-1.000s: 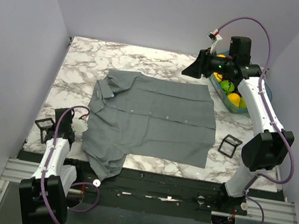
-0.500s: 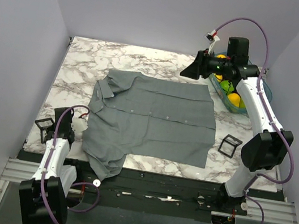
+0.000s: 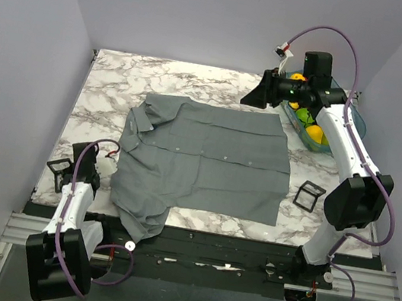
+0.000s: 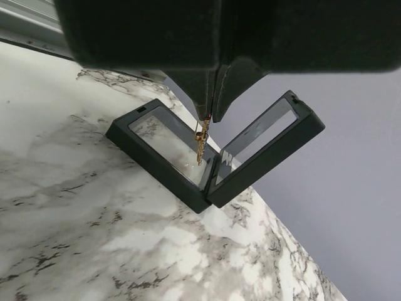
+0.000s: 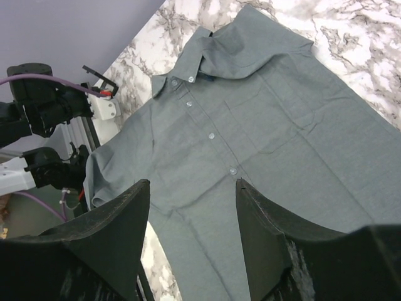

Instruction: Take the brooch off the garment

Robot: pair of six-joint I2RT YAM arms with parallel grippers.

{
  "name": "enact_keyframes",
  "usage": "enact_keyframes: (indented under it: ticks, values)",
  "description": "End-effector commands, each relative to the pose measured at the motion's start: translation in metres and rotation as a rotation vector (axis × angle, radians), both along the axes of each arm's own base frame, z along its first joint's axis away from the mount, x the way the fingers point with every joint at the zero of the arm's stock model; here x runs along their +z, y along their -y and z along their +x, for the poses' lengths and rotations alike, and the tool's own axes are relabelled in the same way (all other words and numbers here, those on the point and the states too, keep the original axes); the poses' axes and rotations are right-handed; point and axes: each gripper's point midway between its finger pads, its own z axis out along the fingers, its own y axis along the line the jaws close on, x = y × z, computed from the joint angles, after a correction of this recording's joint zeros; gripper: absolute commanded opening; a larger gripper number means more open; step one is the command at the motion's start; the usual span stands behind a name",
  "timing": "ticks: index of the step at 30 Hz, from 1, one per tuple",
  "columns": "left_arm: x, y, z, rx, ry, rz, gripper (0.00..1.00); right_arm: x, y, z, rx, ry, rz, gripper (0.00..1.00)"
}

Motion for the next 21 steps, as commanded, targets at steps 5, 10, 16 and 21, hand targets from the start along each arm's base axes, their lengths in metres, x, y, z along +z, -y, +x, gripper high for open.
enact_keyframes:
  ticks: [5, 10, 16, 21]
  values:
    - [0.009, -0.009, 0.011, -0.009, 0.03, 0.034, 0.0, -0.008, -0.006, -0.002, 0.024, -0.029, 0.014, 0.65]
    - [0.005, -0.01, 0.011, -0.002, 0.019, 0.03, 0.0, -0.009, -0.008, -0.001, 0.028, -0.033, 0.014, 0.65]
    - [0.007, -0.011, 0.016, 0.004, 0.031, 0.011, 0.0, -0.014, -0.008, -0.001, 0.027, -0.047, 0.011, 0.65]
    - [0.003, -0.01, 0.015, 0.011, 0.012, -0.004, 0.0, -0.017, -0.008, -0.001, 0.03, -0.053, 0.01, 0.65]
